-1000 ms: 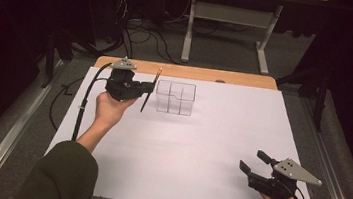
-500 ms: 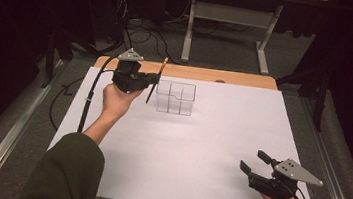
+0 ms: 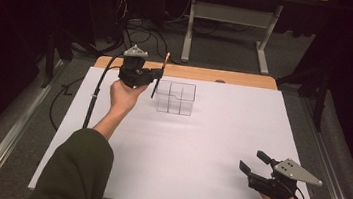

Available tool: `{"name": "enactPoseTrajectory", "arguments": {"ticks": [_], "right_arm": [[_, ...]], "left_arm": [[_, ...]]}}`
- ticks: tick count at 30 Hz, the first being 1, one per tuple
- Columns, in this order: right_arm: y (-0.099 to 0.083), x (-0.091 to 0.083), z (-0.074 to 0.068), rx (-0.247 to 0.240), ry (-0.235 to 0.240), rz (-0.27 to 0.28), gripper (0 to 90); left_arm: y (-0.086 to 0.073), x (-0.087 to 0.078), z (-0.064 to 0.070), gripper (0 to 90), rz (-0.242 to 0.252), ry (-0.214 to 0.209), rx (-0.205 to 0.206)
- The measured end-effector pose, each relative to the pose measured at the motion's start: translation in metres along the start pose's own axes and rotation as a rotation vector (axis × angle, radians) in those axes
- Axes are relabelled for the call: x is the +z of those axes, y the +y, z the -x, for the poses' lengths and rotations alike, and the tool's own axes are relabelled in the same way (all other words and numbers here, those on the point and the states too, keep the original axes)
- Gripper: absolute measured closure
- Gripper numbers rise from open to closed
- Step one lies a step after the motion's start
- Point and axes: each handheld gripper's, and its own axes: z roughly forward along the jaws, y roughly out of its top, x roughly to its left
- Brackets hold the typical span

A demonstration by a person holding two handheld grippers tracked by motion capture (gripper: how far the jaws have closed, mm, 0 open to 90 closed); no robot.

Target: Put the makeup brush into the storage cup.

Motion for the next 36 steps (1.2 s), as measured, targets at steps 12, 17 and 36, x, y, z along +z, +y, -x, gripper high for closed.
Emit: {"name": "enactPoseTrajectory", "arguments": {"ticks": [12, 17, 36], "right_arm": [[-0.001, 0.001, 0.0, 0.0, 0.002, -0.009, 28.5], [-0.001, 0.002, -0.001, -0.004, 0.008, -0.013, 28.5], [-0.001, 0.0, 0.001, -0.004, 0.004, -0.006, 28.5]], "left_arm": [[0.011, 0.021, 0.0, 82.3, 0.039, 0.044, -0.005], [0.009, 0.03, -0.003, 82.2, 0.045, 0.06, -0.037], [0.001, 0.038, -0.005, 82.1, 0.041, 0.074, -0.007]]}}
